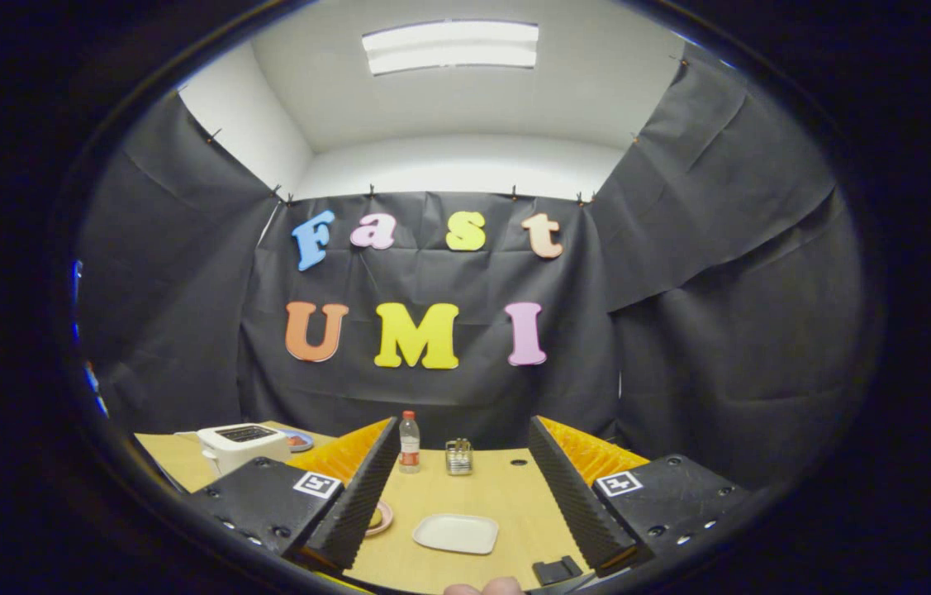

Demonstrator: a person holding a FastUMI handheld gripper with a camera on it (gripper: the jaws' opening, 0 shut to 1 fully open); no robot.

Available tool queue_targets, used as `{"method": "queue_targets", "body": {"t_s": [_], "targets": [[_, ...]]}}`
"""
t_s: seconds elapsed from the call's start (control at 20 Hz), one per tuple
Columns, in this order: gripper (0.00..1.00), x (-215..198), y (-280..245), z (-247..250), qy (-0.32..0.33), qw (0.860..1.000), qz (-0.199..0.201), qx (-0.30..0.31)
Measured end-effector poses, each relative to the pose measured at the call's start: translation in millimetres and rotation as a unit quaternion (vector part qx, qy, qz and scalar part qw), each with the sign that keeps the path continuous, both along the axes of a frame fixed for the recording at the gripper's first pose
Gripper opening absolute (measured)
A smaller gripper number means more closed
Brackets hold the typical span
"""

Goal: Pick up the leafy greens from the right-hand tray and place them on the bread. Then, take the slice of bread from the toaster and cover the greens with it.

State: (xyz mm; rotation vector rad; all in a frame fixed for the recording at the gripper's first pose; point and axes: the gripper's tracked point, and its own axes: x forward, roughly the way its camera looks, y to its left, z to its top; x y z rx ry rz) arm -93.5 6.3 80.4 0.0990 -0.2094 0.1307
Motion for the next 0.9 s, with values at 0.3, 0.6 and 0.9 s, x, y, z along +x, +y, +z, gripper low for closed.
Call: {"method": "queue_targets", "body": {"t_s": [0.3, 0.6, 0.9], "targets": [[0.95, -51.4, -7.0, -12.5, 0.005, 1.0, 0.019, 0.002], [0.96, -62.7, -17.0, -8.4, -0.001, 1.0, -0.002, -0.005], [0.96, -50.8, -31.1, -17.1, 0.023, 1.0, -0.009, -0.009]]}}
